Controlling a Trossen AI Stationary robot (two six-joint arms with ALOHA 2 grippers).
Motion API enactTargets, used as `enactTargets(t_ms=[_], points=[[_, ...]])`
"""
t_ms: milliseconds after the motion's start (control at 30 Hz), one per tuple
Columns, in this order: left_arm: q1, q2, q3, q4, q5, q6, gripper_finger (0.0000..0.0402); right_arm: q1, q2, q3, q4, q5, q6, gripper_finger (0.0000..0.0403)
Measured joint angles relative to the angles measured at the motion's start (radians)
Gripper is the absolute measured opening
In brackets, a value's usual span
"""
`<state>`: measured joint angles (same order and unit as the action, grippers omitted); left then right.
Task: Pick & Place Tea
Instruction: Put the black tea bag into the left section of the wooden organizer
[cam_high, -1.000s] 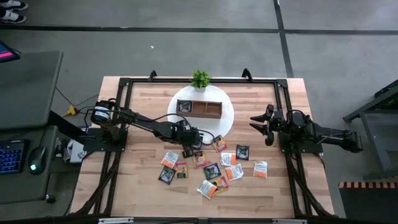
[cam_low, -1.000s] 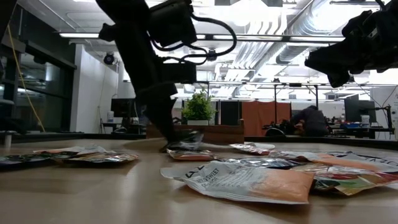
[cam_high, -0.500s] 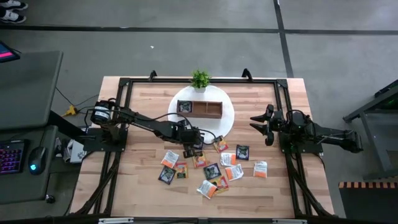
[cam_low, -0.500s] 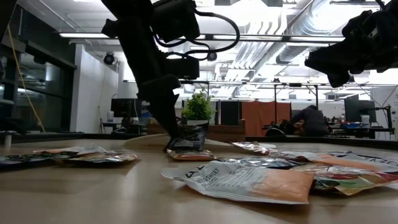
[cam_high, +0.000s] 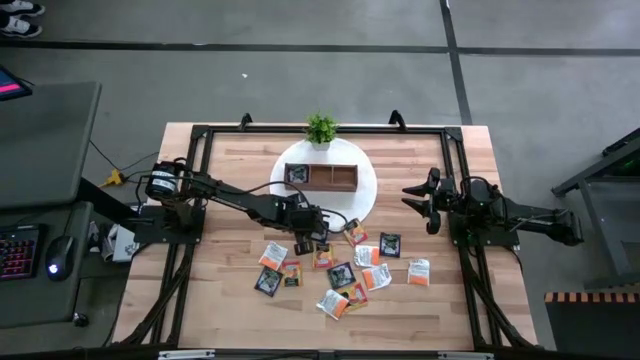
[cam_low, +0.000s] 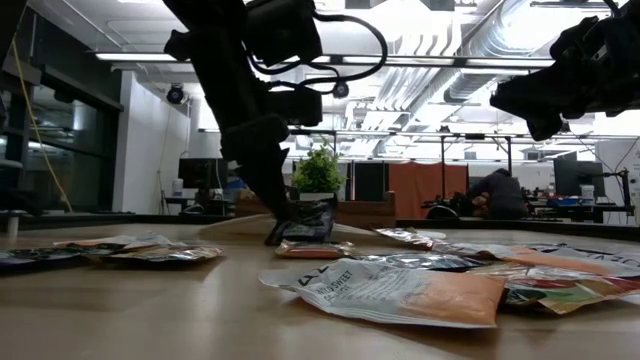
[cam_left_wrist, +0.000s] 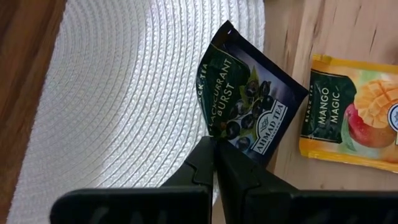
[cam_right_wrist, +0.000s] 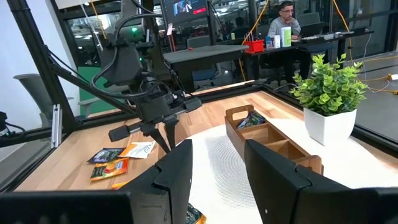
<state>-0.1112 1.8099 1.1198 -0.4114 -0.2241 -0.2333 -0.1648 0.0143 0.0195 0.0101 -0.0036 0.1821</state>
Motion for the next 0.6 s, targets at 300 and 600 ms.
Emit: enactTargets(t_ms=[300,600], points=[[-0.001,-0.001,0.002,-0.017,-0.055,-0.011,0.0,0.0,0.0,0.0,0.0,0.0,0.0,0.0142],[-0.002,-0.021,0.001,-0.035,-0.203,0.019,0.0,0.0,0.0,0.0,0.001,0.0,0.0,0.0142]])
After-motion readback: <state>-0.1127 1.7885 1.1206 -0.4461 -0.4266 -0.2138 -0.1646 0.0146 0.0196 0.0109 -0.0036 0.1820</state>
